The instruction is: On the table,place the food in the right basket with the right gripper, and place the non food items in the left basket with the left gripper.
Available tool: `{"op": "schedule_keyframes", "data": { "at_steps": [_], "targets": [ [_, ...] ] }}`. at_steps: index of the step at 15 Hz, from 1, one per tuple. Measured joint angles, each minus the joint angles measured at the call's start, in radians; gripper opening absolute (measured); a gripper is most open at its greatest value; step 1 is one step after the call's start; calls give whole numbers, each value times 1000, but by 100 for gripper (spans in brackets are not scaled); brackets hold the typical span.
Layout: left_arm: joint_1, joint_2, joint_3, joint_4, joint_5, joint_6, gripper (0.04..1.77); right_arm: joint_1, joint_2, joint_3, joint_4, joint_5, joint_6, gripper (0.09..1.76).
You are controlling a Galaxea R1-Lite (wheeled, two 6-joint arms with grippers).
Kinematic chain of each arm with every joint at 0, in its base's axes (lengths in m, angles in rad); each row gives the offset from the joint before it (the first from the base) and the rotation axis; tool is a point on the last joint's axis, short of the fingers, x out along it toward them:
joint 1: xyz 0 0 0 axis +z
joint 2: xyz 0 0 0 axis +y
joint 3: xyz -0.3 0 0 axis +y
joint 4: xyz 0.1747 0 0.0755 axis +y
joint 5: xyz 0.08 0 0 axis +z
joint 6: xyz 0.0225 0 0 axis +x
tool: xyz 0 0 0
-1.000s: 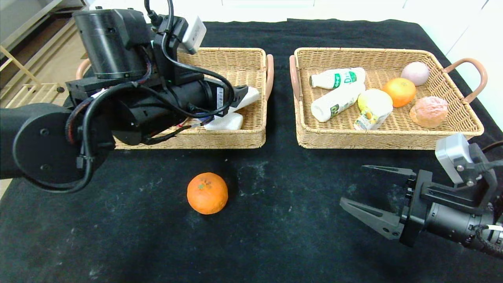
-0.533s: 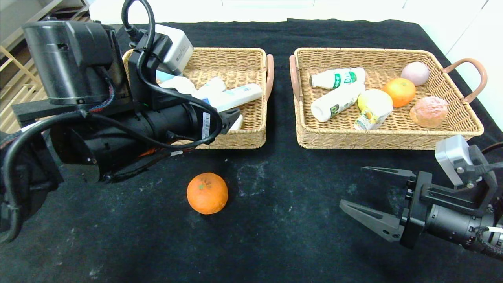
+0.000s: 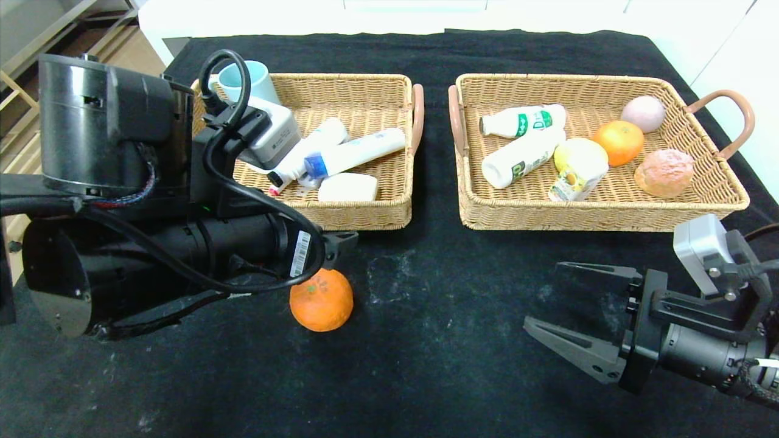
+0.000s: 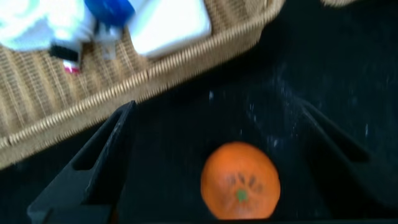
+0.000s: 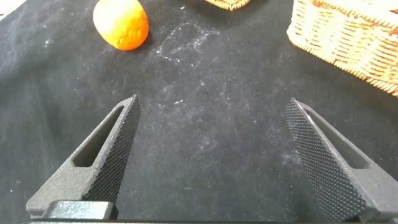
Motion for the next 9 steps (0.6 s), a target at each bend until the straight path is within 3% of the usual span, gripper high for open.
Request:
{"op": "schedule_keyframes", "data": {
  "at_steps": [6, 9],
  "targets": [
    [-7, 0, -41, 227, -27, -106, 171, 2, -1, 1, 0, 0, -2, 171],
    [-7, 12, -46, 290, -57, -130, 171, 2, -1, 1, 0, 0, -1, 171]
  ]
}}
